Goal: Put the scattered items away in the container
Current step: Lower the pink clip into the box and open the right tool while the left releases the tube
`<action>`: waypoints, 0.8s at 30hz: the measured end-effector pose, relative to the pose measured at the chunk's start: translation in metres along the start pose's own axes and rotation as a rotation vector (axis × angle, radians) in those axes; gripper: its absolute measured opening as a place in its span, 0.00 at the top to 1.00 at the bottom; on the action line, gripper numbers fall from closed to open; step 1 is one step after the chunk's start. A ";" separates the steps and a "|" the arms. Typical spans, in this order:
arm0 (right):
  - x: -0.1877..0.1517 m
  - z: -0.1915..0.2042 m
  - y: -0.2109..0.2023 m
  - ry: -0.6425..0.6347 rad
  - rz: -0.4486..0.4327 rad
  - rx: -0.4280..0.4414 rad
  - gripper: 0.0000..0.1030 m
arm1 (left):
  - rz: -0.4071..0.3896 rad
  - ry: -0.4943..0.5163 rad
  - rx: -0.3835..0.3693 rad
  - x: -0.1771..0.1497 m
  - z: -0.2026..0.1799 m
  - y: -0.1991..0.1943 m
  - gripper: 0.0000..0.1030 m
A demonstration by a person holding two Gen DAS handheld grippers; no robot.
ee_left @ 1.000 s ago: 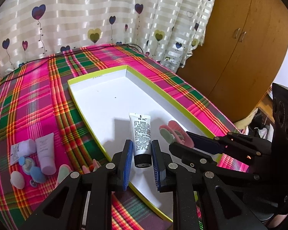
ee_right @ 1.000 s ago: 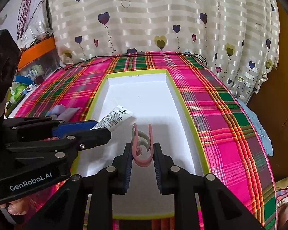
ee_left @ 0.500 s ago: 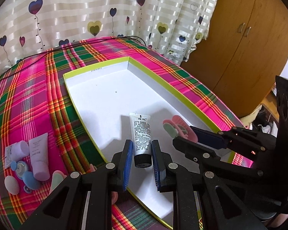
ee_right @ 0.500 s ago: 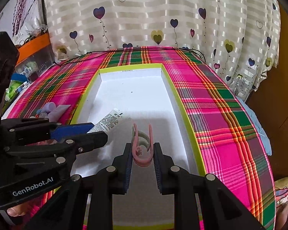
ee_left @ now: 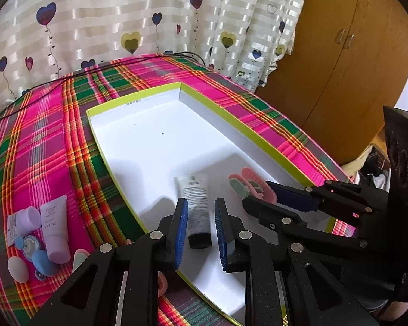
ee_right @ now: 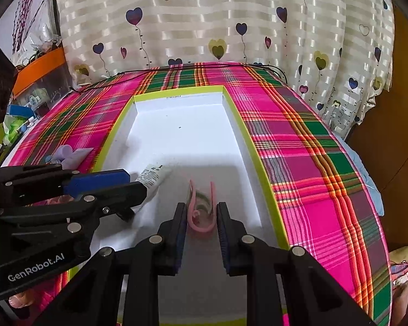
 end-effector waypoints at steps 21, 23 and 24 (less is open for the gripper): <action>0.003 0.016 -0.049 0.015 -0.080 0.004 0.78 | -0.063 0.007 0.027 -0.003 -0.001 -0.045 0.80; 0.002 0.021 -0.054 0.011 -0.083 0.007 0.78 | -0.069 0.004 0.035 -0.004 0.000 -0.052 0.80; 0.001 0.023 -0.056 0.009 -0.084 0.009 0.78 | -0.072 0.003 0.040 -0.005 0.000 -0.056 0.80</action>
Point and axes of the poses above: each gripper's, at about its wrist camera, not at the fingertips, and y roughly the way its jaws point, z to its left, x to its top, the point moved 3 cm from there along y, roughly the way its jaws point, and after that the axes turned 7 degrees about -z, right-handed, at the moved point
